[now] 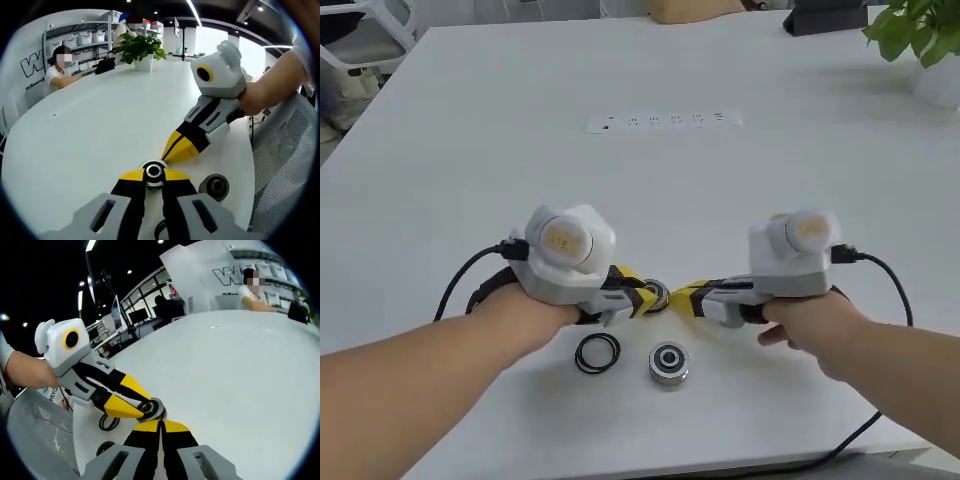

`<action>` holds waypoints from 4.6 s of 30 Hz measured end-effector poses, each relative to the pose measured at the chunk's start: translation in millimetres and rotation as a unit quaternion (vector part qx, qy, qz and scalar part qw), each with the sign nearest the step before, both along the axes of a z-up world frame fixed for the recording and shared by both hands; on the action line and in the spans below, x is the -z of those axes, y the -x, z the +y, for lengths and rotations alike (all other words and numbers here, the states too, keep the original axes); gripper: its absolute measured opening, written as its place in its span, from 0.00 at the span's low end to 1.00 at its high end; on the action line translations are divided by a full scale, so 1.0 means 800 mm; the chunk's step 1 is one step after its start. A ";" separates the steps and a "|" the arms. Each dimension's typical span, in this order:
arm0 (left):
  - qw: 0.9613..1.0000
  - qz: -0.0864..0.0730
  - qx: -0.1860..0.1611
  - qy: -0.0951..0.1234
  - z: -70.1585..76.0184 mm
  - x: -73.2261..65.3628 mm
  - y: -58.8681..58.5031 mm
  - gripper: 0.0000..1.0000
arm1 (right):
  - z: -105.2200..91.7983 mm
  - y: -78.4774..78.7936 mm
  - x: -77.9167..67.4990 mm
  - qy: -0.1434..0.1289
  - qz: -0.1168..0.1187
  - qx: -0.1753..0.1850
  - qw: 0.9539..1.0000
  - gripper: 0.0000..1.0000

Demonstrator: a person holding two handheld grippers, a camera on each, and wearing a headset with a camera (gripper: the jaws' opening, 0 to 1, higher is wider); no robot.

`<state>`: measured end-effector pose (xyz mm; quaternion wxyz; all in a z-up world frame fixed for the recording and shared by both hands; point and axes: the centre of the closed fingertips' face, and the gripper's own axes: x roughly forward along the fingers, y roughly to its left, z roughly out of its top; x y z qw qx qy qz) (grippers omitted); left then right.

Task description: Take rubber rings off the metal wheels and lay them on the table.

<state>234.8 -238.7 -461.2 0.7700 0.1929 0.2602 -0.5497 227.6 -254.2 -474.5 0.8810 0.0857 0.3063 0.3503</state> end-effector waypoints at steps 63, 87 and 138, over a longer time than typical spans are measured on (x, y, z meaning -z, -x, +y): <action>1.000 -0.009 -0.002 -0.001 0.000 0.001 0.001 0.07 | 0.030 0.011 -0.036 -0.118 0.010 -0.012 0.993 0.00; 1.000 -0.011 -0.002 0.000 -0.001 0.000 0.000 0.07 | 0.017 0.010 -0.030 -0.089 0.006 0.006 0.996 0.00; 0.997 -0.001 0.001 0.081 0.037 -0.075 0.042 0.48 | 0.027 0.014 -0.055 -0.111 -0.004 -0.014 0.994 0.00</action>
